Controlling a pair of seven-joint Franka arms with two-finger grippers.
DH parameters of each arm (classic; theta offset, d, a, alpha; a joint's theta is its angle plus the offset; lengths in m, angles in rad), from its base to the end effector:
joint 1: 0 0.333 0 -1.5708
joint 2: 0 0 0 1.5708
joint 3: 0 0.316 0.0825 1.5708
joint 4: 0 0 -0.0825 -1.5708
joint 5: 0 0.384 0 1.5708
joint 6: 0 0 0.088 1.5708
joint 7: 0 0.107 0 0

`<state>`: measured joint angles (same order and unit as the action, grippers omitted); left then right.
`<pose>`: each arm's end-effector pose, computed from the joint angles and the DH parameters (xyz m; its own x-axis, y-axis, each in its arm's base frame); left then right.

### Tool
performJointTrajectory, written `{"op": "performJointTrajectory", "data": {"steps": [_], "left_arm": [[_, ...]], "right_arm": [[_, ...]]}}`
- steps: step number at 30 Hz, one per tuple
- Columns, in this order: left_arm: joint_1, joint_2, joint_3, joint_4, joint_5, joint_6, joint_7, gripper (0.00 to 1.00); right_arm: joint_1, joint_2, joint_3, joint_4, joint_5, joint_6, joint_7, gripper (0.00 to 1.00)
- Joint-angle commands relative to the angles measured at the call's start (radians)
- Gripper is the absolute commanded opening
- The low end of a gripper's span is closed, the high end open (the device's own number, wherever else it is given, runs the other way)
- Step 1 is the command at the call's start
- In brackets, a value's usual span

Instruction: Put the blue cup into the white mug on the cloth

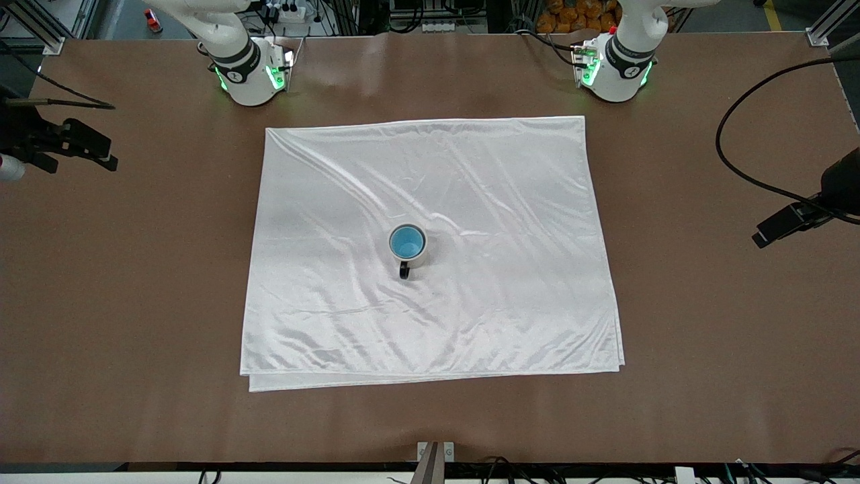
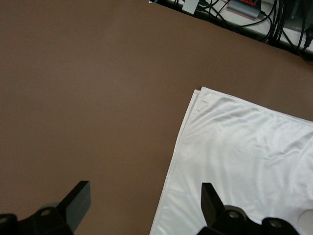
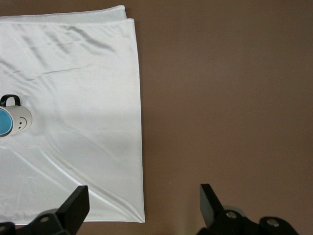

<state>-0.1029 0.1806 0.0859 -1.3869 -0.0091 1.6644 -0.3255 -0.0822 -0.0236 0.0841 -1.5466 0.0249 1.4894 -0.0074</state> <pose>0.6192 -0.0166 0.6152 0.9487 0.3018 0.0943 0.3007 -0.9534 0.0252 0.5390 0.0045 0.6417 0.9994 0.0112 -0.0335 0.0105 -0.9997 -0.0231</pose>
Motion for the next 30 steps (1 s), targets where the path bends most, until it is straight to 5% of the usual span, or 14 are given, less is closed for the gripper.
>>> {"op": "performJointTrajectory", "data": {"steps": [1, 30], "left_arm": [[0.028, -0.041, -0.026, -0.058, -0.025, -0.020, 0.095, 1.00], [0.137, -0.073, -0.172, -0.093, 0.014, -0.025, 0.143, 1.00]], "right_arm": [[-0.005, 0.005, 0.008, 0.020, 0.017, -0.009, -0.013, 1.00], [0.032, 0.005, 0.003, 0.019, 0.001, 0.014, -0.013, 1.00]]}}
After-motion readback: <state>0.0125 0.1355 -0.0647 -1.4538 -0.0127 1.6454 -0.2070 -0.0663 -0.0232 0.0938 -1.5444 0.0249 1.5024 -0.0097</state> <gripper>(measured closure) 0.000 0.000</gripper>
